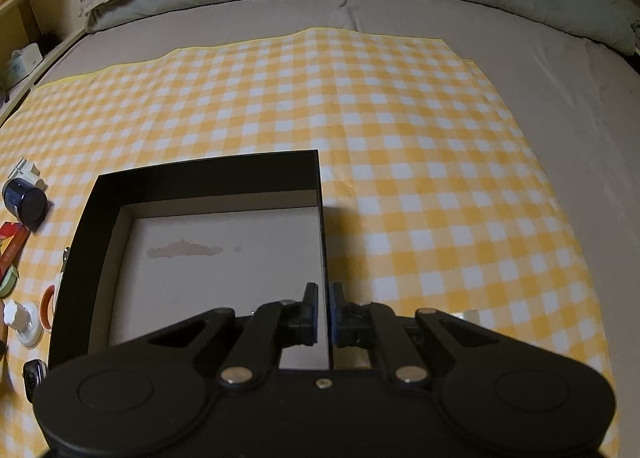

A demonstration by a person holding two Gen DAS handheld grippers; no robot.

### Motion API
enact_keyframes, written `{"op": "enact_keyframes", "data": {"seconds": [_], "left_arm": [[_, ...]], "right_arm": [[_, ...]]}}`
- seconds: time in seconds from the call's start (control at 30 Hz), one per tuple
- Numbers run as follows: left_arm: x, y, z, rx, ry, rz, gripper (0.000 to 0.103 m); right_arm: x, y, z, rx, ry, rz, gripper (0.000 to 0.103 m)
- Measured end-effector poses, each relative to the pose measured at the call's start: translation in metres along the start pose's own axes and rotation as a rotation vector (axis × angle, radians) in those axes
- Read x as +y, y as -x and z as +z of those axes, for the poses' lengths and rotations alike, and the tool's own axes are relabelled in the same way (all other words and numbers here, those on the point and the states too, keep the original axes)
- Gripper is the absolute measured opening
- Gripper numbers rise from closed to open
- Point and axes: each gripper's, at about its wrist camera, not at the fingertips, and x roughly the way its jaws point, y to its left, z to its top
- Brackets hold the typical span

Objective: Organize rigid objects
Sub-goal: 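Lower the left gripper onto the cork coaster and grasp it, then carry the cork coaster with the left gripper into the black box and release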

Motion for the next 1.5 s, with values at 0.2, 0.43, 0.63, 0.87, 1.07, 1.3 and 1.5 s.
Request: {"op": "enact_keyframes", "data": {"seconds": [0.2,0.43,0.63,0.87,1.07,1.3,1.5], "left_arm": [[0.004,0.008,0.002,-0.011,0.040,-0.020,0.098],[-0.001,0.033,0.007,-0.058,0.087,-0.046,0.098],[-0.030,0.059,0.022,-0.126,0.069,-0.119,0.098],[-0.078,0.080,0.050,-0.207,0.042,-0.205,0.098],[-0.127,0.077,0.071,-0.235,0.001,-0.256,0.098],[-0.185,0.055,0.089,-0.234,-0.072,-0.278,0.098],[-0.217,0.029,0.106,-0.236,-0.093,-0.286,0.098]], "right_arm": [[0.000,0.000,0.000,0.000,0.000,0.001,0.007],[0.001,0.000,0.000,0.004,-0.001,0.001,0.007],[-0.001,0.001,-0.001,0.016,-0.010,0.004,0.003],[0.001,0.004,-0.005,0.013,0.014,0.004,0.002],[0.004,0.007,-0.006,0.005,0.038,-0.006,0.002],[-0.001,0.008,-0.006,0.004,0.021,0.024,0.002],[-0.002,0.006,-0.004,0.016,0.006,0.031,0.002]]}}
